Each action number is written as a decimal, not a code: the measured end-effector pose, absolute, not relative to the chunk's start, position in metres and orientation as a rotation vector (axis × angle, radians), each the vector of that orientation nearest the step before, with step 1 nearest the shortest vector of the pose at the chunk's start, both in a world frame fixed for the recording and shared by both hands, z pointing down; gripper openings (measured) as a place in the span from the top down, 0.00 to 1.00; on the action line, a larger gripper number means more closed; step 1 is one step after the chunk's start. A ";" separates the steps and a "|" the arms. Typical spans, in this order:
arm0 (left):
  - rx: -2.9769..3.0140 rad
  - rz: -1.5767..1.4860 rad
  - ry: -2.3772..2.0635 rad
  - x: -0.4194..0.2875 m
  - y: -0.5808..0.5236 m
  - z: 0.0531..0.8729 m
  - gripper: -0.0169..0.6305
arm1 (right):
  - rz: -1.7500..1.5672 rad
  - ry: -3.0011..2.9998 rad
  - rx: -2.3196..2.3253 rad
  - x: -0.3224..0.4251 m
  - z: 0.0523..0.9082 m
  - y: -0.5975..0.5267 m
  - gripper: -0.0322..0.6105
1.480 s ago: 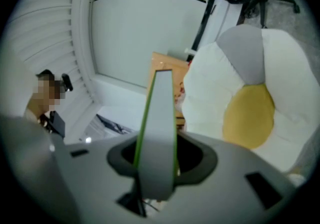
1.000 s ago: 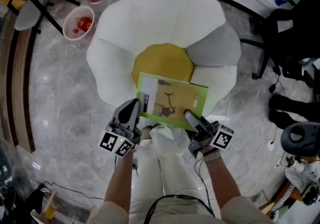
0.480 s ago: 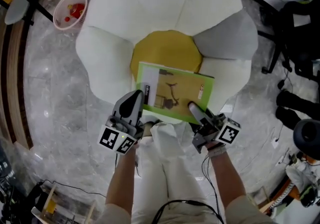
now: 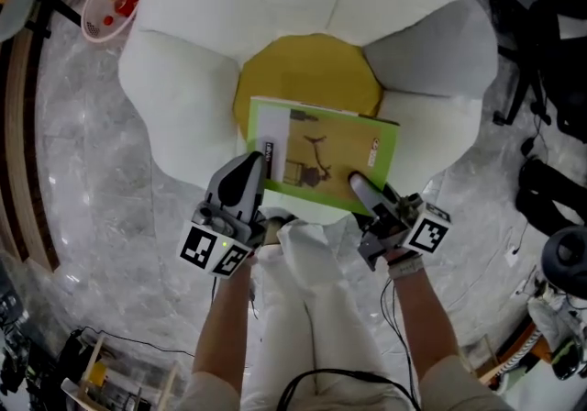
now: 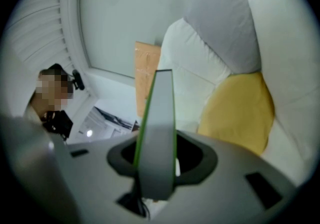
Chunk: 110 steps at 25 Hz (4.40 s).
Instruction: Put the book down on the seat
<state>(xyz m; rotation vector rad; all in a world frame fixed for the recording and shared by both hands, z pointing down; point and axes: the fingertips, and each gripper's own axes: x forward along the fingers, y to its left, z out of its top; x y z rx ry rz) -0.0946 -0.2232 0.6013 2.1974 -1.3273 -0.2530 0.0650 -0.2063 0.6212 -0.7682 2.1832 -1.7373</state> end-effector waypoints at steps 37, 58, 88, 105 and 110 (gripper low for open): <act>2.252 -0.264 -1.302 -0.080 -0.262 0.695 0.94 | -1.696 2.237 -0.819 0.069 0.724 -0.240 0.72; 2.203 -0.272 -1.325 -0.080 -0.268 0.721 0.94 | -1.790 2.193 -0.836 0.061 0.765 -0.280 0.72; 2.186 -0.308 -1.289 -0.074 -0.266 0.721 0.94 | -1.986 2.219 -1.159 0.072 0.807 -0.325 0.62; 2.181 -0.312 -1.300 -0.084 -0.265 0.719 0.94 | -1.931 2.353 -1.227 0.070 0.811 -0.332 0.50; 2.201 -0.331 -1.297 -0.082 -0.268 0.712 0.94 | -1.886 2.387 -1.244 0.077 0.809 -0.335 0.49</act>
